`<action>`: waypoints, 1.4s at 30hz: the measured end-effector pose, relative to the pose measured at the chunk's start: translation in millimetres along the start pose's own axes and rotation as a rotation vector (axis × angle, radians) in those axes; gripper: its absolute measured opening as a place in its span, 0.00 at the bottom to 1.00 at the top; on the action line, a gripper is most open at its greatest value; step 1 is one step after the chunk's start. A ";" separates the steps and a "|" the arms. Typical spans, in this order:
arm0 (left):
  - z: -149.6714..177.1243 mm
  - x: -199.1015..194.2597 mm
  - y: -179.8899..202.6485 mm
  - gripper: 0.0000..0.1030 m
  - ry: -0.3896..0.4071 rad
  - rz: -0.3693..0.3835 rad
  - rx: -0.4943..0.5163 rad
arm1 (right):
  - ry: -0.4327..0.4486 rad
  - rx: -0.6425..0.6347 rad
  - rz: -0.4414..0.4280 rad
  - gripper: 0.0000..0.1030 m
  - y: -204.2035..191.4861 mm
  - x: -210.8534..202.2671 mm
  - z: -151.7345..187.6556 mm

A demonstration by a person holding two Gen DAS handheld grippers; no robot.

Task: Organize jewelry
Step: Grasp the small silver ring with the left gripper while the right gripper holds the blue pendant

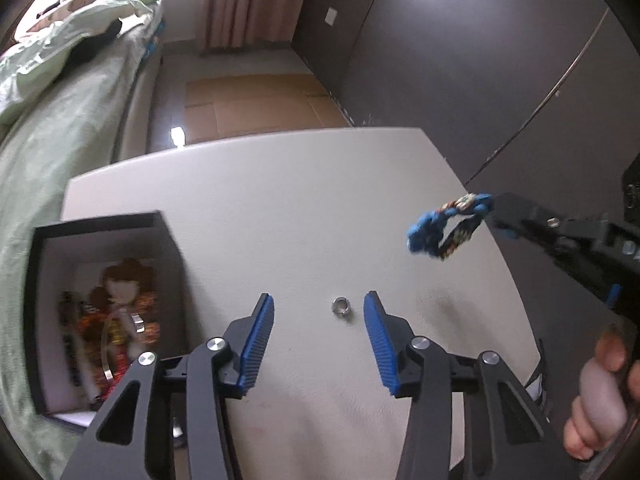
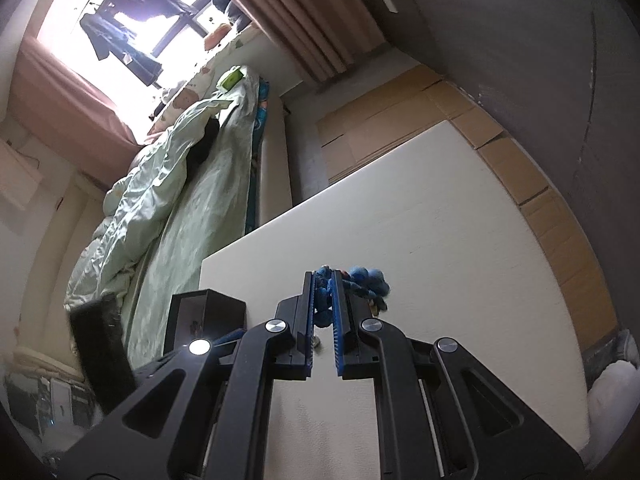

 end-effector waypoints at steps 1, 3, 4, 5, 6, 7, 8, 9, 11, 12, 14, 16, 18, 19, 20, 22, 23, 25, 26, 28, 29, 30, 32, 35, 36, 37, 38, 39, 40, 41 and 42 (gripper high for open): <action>-1.6 2.5 1.0 0.39 -0.004 -0.004 0.007 | 0.001 0.004 0.001 0.09 1.1 -0.9 -1.1; -2.4 11.2 2.0 0.35 -0.031 0.025 -0.003 | 0.005 0.007 -0.001 0.09 1.6 -2.5 -2.9; -2.5 14.1 3.1 0.34 -0.038 0.019 -0.003 | 0.008 0.010 -0.003 0.09 2.9 -4.1 -4.0; -2.6 15.9 3.8 0.34 -0.040 0.006 0.003 | 0.010 0.014 -0.005 0.09 4.1 -5.2 -4.9; -2.6 18.3 5.1 0.34 -0.042 -0.005 0.015 | 0.011 0.017 -0.006 0.09 5.3 -6.3 -5.0; -3.2 20.7 7.4 0.34 -0.046 -0.006 0.019 | 0.012 0.022 -0.008 0.09 6.8 -6.9 -6.0; -3.4 23.3 9.0 0.33 -0.051 -0.007 0.025 | 0.012 0.028 -0.010 0.09 7.7 -7.3 -6.4; -3.6 26.6 10.3 0.32 -0.054 -0.010 0.030 | 0.013 0.032 -0.013 0.09 8.4 -7.9 -6.9; -3.4 31.8 11.7 0.32 -0.059 -0.023 0.041 | 0.019 0.037 -0.019 0.09 8.7 -9.6 -8.5; -3.5 34.3 12.9 0.32 -0.062 -0.030 0.048 | 0.021 0.039 -0.023 0.09 8.9 -10.9 -7.8; -2.2 38.7 16.4 0.32 -0.065 -0.043 0.067 | 0.025 0.043 -0.032 0.09 10.9 -13.7 -8.8; -1.2 42.6 21.0 0.30 -0.065 -0.058 0.085 | 0.027 0.044 -0.033 0.09 11.2 -14.4 -8.9; -0.3 46.3 25.3 0.26 -0.065 -0.077 0.109 | 0.024 0.045 -0.033 0.09 11.4 -14.2 -8.9; 0.4 48.0 28.2 0.26 -0.061 -0.091 0.120 | 0.023 0.045 -0.032 0.09 11.8 -14.7 -9.0; 1.1 48.8 30.6 0.26 -0.056 -0.102 0.135 | 0.022 0.044 -0.029 0.09 12.5 -15.6 -9.2; 2.3 50.6 35.3 0.25 -0.049 -0.125 0.160 | 0.021 0.043 -0.024 0.09 12.4 -15.7 -9.6; 2.6 52.0 36.9 0.25 -0.044 -0.137 0.172 | 0.019 0.042 -0.022 0.09 12.2 -15.8 -9.4; 3.5 53.0 38.2 0.19 -0.037 -0.175 0.196 | 0.017 0.040 -0.019 0.09 11.8 -14.8 -8.9; 3.9 53.5 38.5 0.17 -0.036 -0.186 0.202 | 0.016 0.040 -0.016 0.09 11.2 -14.2 -8.6; 3.3 53.5 35.7 0.10 -0.034 -0.199 0.201 | 0.014 0.039 -0.012 0.09 9.6 -12.7 -8.9; 2.5 53.3 33.3 0.10 -0.035 -0.191 0.195 | 0.014 0.039 -0.012 0.09 8.7 -12.2 -8.9; 2.0 52.8 32.1 0.10 -0.038 -0.176 0.185 | 0.014 0.037 -0.012 0.09 7.6 -12.5 -8.6; 0.5 50.8 26.3 0.10 -0.040 -0.159 0.166 | 0.014 0.034 -0.012 0.09 7.6 -11.7 -8.8; -2.7 42.8 20.0 0.10 -0.021 -0.159 0.153 | 0.012 0.029 -0.012 0.09 4.4 -8.5 -8.0; -3.9 37.9 18.9 0.10 -0.012 -0.155 0.148 | 0.011 0.027 -0.013 0.09 3.7 -7.9 -7.6; -4.3 33.3 19.4 0.10 -0.004 -0.154 0.147 | 0.010 0.024 -0.014 0.09 2.5 -7.1 -7.2; -5.9 28.5 17.9 0.10 0.005 -0.152 0.143 | 0.011 0.021 -0.017 0.09 0.9 -6.8 -6.6; -7.5 22.4 15.8 0.10 0.016 -0.147 0.138 | 0.012 0.017 -0.020 0.09 0.7 -7.1 -6.6; -5.5 16.9 16.5 0.10 0.024 -0.145 0.134 | 0.014 0.010 -0.024 0.09 -1.9 -7.3 -6.0; -6.2 11.8 14.7 0.10 0.032 -0.144 0.130 | 0.017 0.003 -0.029 0.09 -4.3 -7.5 -5.8; -6.6 7.9 13.7 0.10 0.038 -0.144 0.125 | 0.018 -0.001 -0.032 0.09 -6.2 -7.7 -5.5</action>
Point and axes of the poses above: each gripper's, at about its wrist camera, not at the fingertips, and x roughly the way its jaws point, y to its right, z to its underside, the point moved 4 cm from there along x, roughly the way its jaws point, and after that the axes turned 6 degrees about -y, right-handed, at the moved point
